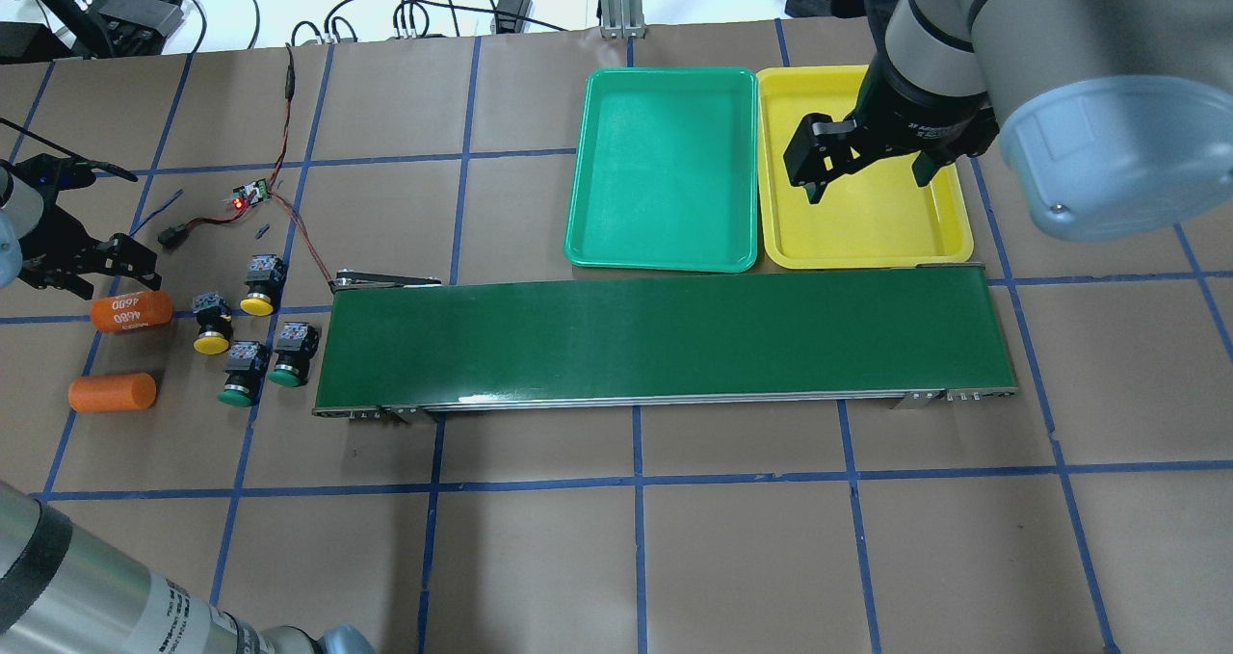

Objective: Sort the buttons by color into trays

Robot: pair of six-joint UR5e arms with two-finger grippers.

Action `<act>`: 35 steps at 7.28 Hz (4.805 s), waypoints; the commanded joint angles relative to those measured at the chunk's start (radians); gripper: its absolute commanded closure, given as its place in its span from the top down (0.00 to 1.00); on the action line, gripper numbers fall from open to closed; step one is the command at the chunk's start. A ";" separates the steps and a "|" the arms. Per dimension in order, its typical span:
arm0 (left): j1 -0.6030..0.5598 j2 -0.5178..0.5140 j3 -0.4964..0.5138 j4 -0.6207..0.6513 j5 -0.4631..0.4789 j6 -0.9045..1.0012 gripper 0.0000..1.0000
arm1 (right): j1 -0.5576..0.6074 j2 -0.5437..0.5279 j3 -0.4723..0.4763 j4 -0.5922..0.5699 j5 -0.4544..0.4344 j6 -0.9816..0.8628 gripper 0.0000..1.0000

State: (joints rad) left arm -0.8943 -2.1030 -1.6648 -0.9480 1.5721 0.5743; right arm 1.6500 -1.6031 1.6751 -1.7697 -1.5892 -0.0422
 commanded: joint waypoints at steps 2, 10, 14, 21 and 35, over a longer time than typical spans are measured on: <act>0.002 -0.012 -0.006 0.000 -0.003 -0.002 1.00 | 0.001 0.000 0.000 -0.028 0.000 0.002 1.00; -0.003 -0.003 0.016 -0.098 0.016 0.004 0.00 | 0.001 0.000 0.000 -0.040 0.000 -0.001 1.00; -0.156 0.171 0.104 -0.237 0.012 0.002 0.00 | 0.001 0.000 0.000 -0.040 -0.006 -0.002 1.00; -0.532 0.313 -0.134 -0.328 -0.004 -0.307 0.00 | -0.009 0.022 -0.032 -0.125 -0.014 -0.015 1.00; -0.392 0.374 -0.087 -0.330 0.085 -0.131 1.00 | -0.009 0.032 -0.015 -0.134 0.000 -0.015 1.00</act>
State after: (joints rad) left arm -1.3655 -1.7310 -1.7716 -1.2873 1.6181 0.3441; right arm 1.6414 -1.5748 1.6585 -1.9044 -1.5887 -0.0561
